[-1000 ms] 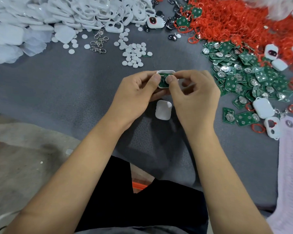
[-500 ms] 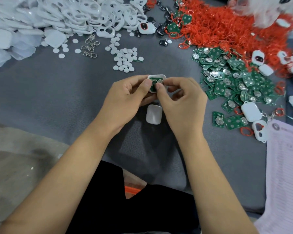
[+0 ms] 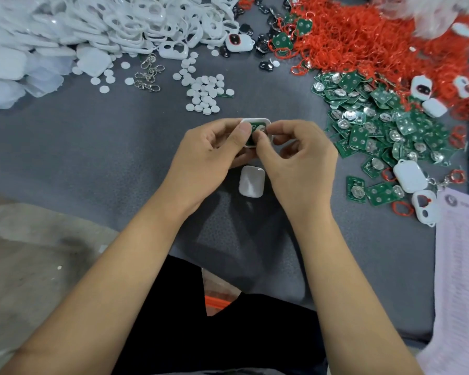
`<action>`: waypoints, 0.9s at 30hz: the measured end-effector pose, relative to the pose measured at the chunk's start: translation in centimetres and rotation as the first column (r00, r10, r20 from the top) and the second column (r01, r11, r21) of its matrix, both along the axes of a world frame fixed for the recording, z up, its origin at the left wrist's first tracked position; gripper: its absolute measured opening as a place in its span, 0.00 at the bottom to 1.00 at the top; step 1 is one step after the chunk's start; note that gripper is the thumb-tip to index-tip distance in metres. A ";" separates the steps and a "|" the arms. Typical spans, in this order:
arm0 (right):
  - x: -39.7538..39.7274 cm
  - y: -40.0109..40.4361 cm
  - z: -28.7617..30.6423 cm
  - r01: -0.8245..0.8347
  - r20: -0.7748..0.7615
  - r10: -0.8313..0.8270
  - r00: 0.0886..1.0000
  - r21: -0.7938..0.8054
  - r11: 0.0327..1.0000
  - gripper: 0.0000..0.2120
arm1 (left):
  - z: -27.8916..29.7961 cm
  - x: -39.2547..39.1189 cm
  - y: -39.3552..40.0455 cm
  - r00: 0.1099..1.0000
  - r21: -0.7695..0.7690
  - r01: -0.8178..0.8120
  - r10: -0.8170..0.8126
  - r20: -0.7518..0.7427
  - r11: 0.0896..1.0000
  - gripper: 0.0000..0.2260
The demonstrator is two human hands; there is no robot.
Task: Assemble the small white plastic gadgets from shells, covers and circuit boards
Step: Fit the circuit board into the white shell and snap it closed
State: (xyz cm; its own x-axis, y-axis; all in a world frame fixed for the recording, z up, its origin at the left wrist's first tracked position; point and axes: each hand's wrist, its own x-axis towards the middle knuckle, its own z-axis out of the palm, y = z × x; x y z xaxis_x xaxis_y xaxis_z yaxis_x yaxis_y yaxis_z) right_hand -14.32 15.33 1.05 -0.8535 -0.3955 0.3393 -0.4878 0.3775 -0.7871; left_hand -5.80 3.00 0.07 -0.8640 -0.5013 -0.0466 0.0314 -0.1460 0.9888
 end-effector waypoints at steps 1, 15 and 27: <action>0.1 0.0 0.1 -0.009 -0.007 0.009 1.000 -0.006 1.000 0.04 | 0.0 0.0 0.0 1.000 0.008 -0.011 0.011 0.005 1.000 0.12; 0.2 3.0 -0.7 0.023 -0.067 -0.006 0.998 0.256 0.967 0.20 | 0.6 -0.5 0.1 0.993 0.175 -0.115 0.107 0.058 0.978 0.11; 2.3 3.9 -1.1 -0.088 -0.058 0.111 0.992 0.306 0.948 0.19 | 0.8 -0.5 0.1 0.986 0.252 -0.165 0.153 0.066 0.953 0.13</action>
